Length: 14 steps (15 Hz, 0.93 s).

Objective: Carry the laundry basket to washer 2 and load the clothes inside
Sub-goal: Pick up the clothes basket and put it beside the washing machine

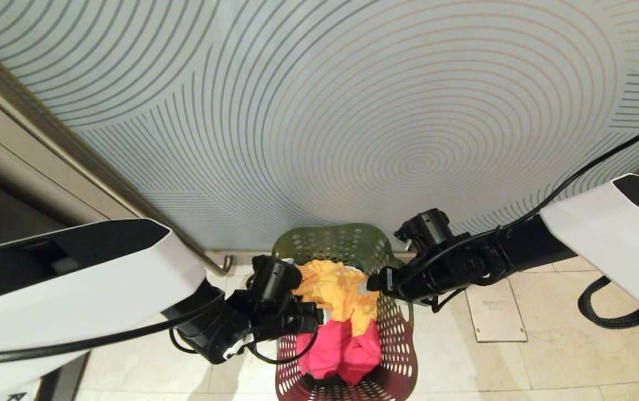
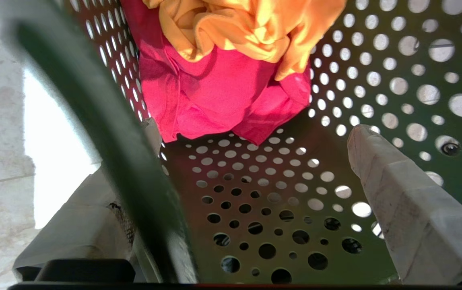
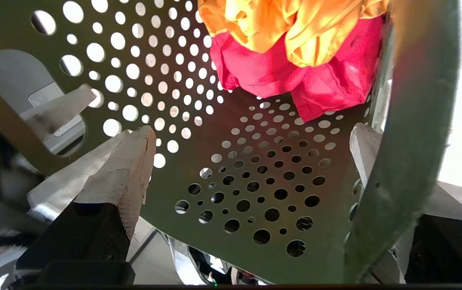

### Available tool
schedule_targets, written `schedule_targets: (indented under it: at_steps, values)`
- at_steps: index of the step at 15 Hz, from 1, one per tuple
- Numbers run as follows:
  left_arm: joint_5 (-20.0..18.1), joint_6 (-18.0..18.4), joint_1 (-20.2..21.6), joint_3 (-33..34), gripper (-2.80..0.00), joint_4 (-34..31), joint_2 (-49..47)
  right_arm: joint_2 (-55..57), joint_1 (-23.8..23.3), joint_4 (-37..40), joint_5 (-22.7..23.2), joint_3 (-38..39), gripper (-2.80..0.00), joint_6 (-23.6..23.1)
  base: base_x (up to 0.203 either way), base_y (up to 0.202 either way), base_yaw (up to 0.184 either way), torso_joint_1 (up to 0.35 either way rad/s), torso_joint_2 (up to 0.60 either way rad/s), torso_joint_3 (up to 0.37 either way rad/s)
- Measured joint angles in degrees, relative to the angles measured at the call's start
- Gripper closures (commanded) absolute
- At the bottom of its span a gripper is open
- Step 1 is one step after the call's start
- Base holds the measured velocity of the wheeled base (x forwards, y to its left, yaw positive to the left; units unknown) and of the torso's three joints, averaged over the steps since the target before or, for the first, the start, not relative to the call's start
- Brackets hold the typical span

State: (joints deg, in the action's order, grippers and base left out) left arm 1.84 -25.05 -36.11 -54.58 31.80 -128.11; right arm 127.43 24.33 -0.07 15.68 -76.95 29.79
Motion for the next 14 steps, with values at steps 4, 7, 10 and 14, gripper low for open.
schedule_targets:
  at_steps: [4, 7, 10, 14]
  values:
    - [0.1, 0.0, 0.0, -1.3, 0.00, 0.2, -2.1, 0.9, -0.1, 0.0, -0.2, 0.0, -2.80, -0.1, 0.000, 0.000, 0.000, 0.000, 0.00, 0.000]
    - [0.5, 0.0, 0.0, -1.5, 0.00, 0.2, -2.5, 1.6, -0.1, 0.0, -1.3, 0.0, 0.00, -0.2, 0.000, 0.000, 0.000, 0.000, 0.00, 0.000]
    - [0.5, 0.0, 0.1, -1.0, 0.00, 0.0, -2.5, 2.0, -0.1, 0.1, -2.5, 0.1, 0.00, -0.2, 0.000, 0.000, 0.000, 0.000, 0.00, 0.000]
    - [0.6, 0.0, 0.1, -0.6, 0.00, 0.1, -2.1, 2.2, 0.0, 0.3, -3.7, 0.1, 0.00, -0.2, 0.000, 0.000, 0.000, 0.000, 0.00, 0.000]
